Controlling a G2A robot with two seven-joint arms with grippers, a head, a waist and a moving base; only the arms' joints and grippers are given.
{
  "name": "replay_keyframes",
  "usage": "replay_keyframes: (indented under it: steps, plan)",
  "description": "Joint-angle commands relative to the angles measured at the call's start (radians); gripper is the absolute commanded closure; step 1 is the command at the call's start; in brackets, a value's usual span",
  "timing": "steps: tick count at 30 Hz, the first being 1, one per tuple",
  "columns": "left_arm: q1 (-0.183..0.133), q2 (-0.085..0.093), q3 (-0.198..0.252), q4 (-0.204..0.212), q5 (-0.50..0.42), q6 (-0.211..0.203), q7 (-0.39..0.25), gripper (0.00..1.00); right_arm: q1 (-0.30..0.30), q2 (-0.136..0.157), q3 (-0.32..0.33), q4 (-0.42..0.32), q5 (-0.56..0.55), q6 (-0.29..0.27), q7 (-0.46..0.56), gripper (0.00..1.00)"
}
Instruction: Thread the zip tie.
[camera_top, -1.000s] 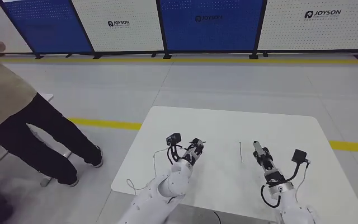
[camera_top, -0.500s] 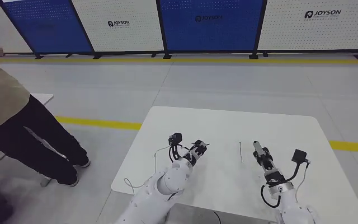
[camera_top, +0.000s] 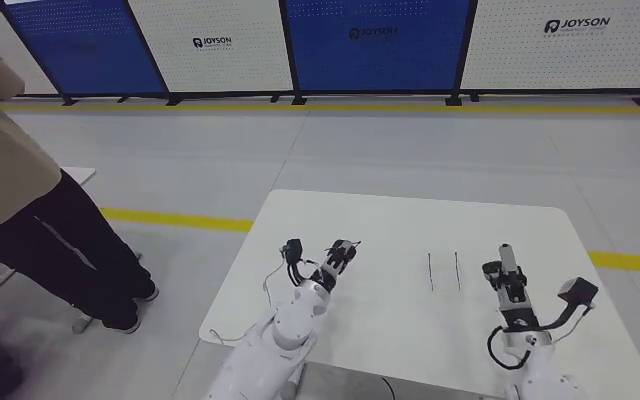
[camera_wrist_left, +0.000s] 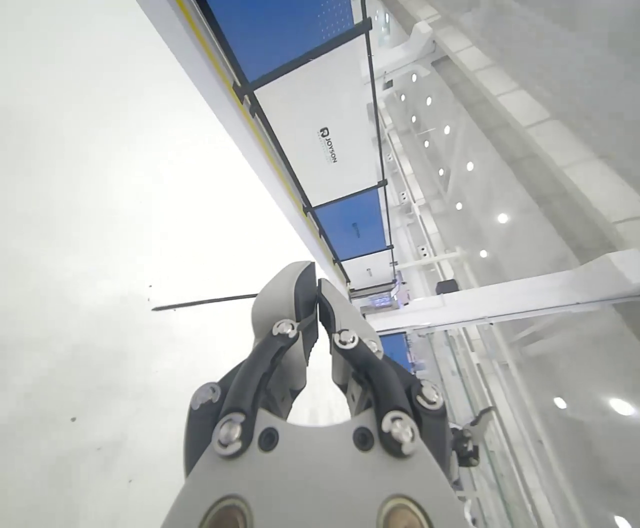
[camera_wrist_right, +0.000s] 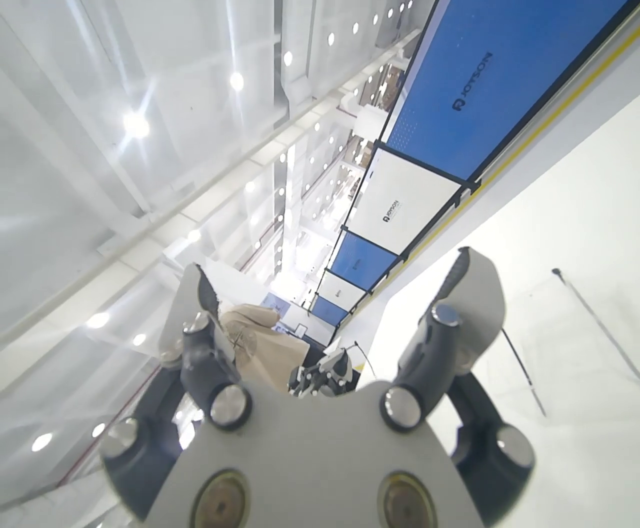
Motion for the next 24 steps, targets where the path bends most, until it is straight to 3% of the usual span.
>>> replay_keyframes:
  steps: [1, 24]
  plan:
    - [0.007, 0.001, -0.009, 0.008, -0.027, -0.009, -0.017, 1.0, -0.004, -0.001, 0.005, 0.005, 0.017, 0.0, -0.01, 0.0]
    - [0.007, 0.001, -0.009, 0.013, -0.032, 0.001, -0.036, 1.0, -0.005, -0.001, 0.006, 0.007, 0.019, 0.0, -0.009, 0.0]
